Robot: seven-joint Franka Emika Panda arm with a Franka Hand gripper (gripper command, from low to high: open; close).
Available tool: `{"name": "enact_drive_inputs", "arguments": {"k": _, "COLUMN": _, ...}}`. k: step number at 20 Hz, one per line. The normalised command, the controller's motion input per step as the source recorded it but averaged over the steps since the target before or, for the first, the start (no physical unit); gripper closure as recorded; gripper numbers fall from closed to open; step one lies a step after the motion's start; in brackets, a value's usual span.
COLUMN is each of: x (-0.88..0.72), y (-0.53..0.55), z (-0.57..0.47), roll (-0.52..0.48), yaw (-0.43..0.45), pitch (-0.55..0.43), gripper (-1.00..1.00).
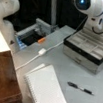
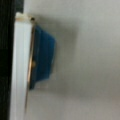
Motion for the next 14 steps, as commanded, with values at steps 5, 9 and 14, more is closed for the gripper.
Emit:
{"name": "enact_drive_inputs", "arguments": {"k": 5, "x": 0.04, "y": -0.01, "z": 0.1, "roll": 0.049, "yaw": -0.075, "pitch": 0.087, "gripper": -1.0}}
{"name": "enact_drive_inputs", "arguments": {"k": 9, "x": -0.02, "y": -0.19, "z": 0.14, "roll": -0.018, "yaw": -0.054, "pitch": 0.136, "gripper": -1.0}}
{"name": "enact_drive_inputs", "arguments": {"k": 14, "x": -0.09, "y": -0.49, "z": 0.11, "roll": -0.205, "yaw": 0.028, "pitch": 0.168, "gripper": -1.0}}
